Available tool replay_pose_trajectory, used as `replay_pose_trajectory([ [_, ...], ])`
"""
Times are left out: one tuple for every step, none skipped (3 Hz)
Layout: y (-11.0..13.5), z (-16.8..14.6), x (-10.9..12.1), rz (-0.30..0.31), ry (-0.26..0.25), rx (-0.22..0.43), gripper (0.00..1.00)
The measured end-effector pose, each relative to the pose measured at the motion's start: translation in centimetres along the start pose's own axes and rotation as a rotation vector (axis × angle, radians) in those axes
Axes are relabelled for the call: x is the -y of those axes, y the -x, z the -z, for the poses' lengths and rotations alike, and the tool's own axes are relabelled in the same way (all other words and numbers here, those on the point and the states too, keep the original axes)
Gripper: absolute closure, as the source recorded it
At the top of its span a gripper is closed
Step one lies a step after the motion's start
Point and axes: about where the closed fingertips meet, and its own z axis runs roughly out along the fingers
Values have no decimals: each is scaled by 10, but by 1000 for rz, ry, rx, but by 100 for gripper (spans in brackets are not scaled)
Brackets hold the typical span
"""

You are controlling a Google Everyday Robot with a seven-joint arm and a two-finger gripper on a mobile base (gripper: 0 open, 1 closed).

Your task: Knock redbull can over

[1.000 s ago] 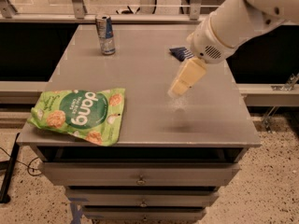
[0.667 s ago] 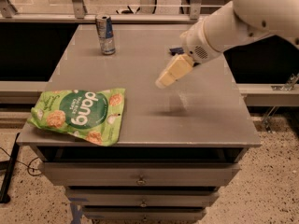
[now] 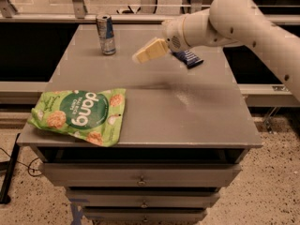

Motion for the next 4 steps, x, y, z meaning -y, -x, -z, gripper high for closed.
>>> replay_pose_trajectory([
  [26, -50, 19, -10, -1, 134, 0],
  [46, -94, 28, -32, 21, 235, 0],
  [67, -134, 26, -44, 66, 300, 0],
  [79, -164, 16, -55, 115, 317, 17],
])
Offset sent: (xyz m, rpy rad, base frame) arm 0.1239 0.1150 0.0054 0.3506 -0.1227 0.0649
